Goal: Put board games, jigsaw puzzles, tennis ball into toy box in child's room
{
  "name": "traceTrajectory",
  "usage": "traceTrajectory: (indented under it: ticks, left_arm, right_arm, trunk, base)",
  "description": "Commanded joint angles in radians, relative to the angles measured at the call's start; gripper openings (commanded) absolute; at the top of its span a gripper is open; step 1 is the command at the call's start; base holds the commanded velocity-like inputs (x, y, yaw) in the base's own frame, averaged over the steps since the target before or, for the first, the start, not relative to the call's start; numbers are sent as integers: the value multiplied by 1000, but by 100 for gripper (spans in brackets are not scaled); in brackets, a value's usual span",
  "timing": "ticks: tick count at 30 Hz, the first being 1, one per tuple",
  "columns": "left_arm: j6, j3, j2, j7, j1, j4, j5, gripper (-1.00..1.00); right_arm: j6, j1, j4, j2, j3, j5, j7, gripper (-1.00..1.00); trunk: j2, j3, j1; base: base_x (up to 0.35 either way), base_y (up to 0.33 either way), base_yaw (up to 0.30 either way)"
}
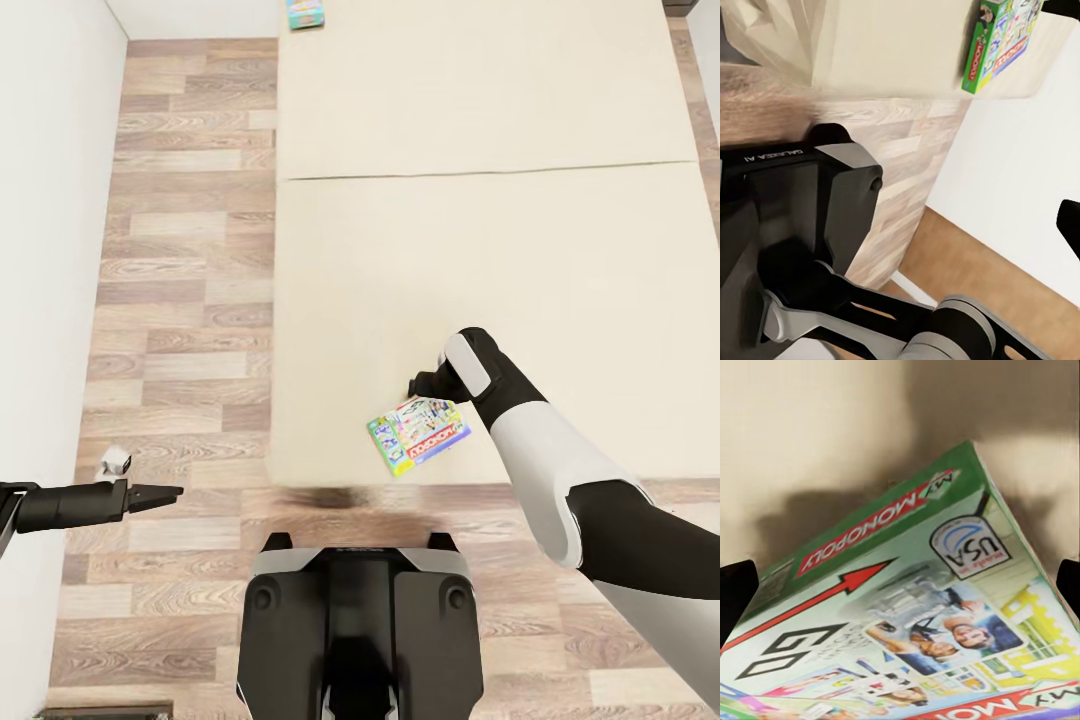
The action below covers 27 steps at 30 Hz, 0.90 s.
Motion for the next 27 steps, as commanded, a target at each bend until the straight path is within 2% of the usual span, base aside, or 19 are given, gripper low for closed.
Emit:
traceTrajectory:
  ticks: [1, 16, 27]
  left_arm:
    - [10, 0, 0, -6, 0, 0, -6, 100]
    - [10, 1, 0, -6, 0, 0, -6, 100]
    - [10, 0, -1, -6, 0, 0, -6, 100]
  right_arm:
    - [2, 0, -1, -1, 4, -11, -10, 100]
    - [2, 0, -1, -1, 4, -11, -10, 100]
    - [2, 1, -1, -1, 4, -11, -10, 100]
  trunk:
    - [-1, -1, 0]
    - [-1, -1, 0]
    - [-1, -1, 0]
  base:
    - [-190, 85, 0]
    - [-180, 79, 0]
    - [-30, 17, 0]
